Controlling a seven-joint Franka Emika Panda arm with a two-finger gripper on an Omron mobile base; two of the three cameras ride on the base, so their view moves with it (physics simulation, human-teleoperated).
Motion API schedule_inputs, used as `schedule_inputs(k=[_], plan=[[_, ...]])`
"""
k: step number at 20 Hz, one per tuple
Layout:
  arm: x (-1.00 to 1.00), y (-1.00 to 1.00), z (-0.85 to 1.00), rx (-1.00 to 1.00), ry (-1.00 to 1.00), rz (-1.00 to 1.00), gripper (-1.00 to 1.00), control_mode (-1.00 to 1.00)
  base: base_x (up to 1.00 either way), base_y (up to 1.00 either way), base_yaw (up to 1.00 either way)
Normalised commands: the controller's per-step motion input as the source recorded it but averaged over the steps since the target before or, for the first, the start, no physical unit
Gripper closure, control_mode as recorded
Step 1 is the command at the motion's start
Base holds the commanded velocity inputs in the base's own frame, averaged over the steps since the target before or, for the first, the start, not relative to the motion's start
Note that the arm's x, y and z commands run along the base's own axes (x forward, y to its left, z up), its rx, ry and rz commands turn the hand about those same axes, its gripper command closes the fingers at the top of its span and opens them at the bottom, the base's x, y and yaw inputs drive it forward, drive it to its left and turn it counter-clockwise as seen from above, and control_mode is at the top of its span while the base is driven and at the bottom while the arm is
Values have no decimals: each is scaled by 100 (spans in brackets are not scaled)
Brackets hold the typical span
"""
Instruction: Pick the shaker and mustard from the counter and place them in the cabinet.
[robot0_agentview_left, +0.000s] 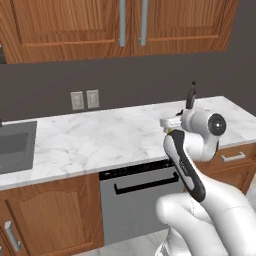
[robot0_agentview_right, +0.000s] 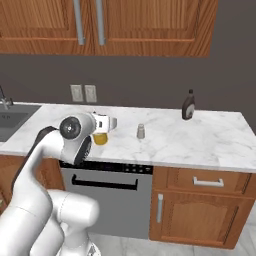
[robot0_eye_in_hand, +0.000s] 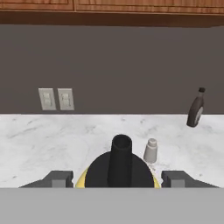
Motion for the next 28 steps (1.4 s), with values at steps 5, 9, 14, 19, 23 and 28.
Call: schedule_inputs(k=[5, 9, 14, 19, 23, 28], plan=[[0, 0, 0, 0, 0, 0, 100, 100, -70, 5, 3], [0, 0, 0, 0, 0, 0, 100, 100, -94, 23, 12], [0, 0, 0, 0, 0, 0, 100, 100, -30, 18, 45], [0, 0, 0, 0, 0, 0, 100, 100, 0, 16, 65], [0, 0, 0, 0, 0, 0, 100, 100, 0, 7, 67], [0, 0, 0, 0, 0, 0, 100, 100, 0, 1, 66]])
